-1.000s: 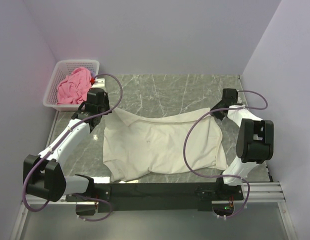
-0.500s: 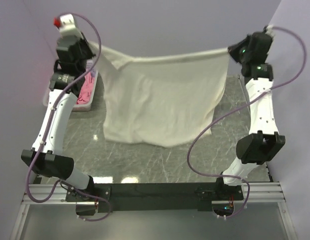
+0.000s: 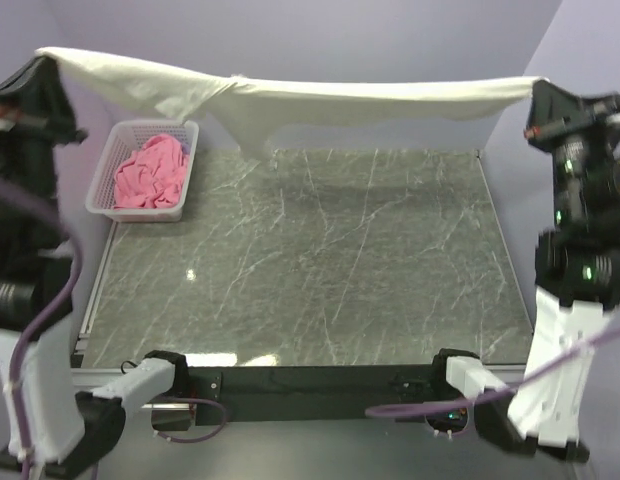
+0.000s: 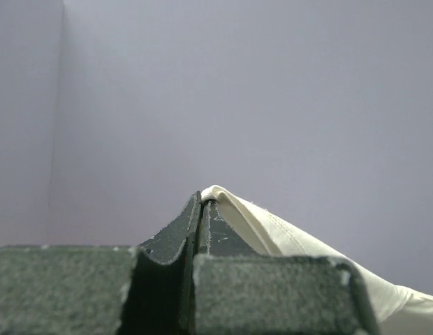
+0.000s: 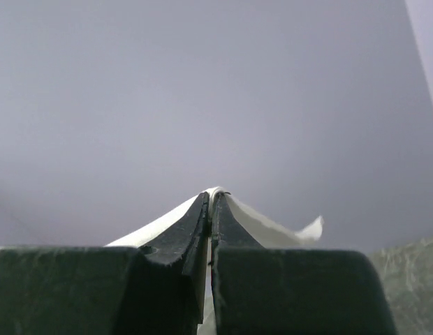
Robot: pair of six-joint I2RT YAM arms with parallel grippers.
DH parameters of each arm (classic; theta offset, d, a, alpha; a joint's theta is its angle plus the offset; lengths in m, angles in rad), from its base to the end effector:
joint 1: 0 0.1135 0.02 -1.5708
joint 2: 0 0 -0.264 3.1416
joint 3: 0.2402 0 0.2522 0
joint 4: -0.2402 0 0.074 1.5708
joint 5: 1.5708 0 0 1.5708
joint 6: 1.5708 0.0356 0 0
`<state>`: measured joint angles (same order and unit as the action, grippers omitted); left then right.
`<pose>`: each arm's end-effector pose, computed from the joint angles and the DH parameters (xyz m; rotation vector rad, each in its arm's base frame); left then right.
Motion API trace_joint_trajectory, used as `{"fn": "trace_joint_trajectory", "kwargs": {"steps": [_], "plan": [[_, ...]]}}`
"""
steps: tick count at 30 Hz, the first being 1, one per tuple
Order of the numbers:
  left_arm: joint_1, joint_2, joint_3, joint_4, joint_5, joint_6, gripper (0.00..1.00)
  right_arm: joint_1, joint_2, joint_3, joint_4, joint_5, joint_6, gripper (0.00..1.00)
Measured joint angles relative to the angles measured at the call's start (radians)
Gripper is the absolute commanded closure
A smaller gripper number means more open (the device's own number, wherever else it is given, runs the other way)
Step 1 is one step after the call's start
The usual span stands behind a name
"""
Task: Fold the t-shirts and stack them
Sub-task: Flatten the tshirt out
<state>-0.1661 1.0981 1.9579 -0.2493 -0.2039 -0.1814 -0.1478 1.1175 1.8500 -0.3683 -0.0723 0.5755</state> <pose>0.1032 -0.0100 0.6357 -0.1956 0.9571 -0.2216 0.1475 -0.0194 0.5983 0.3706 1.1602 0.4176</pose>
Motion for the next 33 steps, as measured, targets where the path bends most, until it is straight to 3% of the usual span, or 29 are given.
{"fn": "trace_joint_trajectory", "kwargs": {"steps": [7, 14, 17, 20, 25, 28, 33], "plan": [[0.000, -0.176, 0.045, -0.011, 0.024, 0.062, 0.99, -0.003, -0.297, -0.143, 0.021, 0.056, -0.105, 1.00], [0.000, -0.135, 0.116, -0.057, 0.035, 0.143, 0.99, -0.003, -0.335, -0.149, 0.014, 0.084, -0.178, 1.00], [0.000, -0.098, 0.052, -0.042, 0.043, 0.175, 0.99, -0.003, -0.325, -0.182, 0.006, 0.084, -0.192, 1.00], [0.000, -0.052, -0.105, 0.008, 0.053, 0.195, 0.99, -0.003, -0.310, -0.275, 0.016, 0.084, -0.195, 1.00], [0.001, 0.115, -0.445, 0.148, 0.074, 0.196, 0.99, -0.003, -0.235, -0.535, 0.062, 0.084, -0.187, 1.00], [0.002, 0.288, -0.600, 0.219, 0.078, 0.196, 0.99, -0.003, -0.105, -0.684, 0.107, 0.093, -0.171, 1.00], [0.002, 0.631, -0.649, 0.275, 0.082, 0.193, 0.99, -0.003, 0.227, -0.782, 0.151, 0.118, -0.142, 1.00]]}}
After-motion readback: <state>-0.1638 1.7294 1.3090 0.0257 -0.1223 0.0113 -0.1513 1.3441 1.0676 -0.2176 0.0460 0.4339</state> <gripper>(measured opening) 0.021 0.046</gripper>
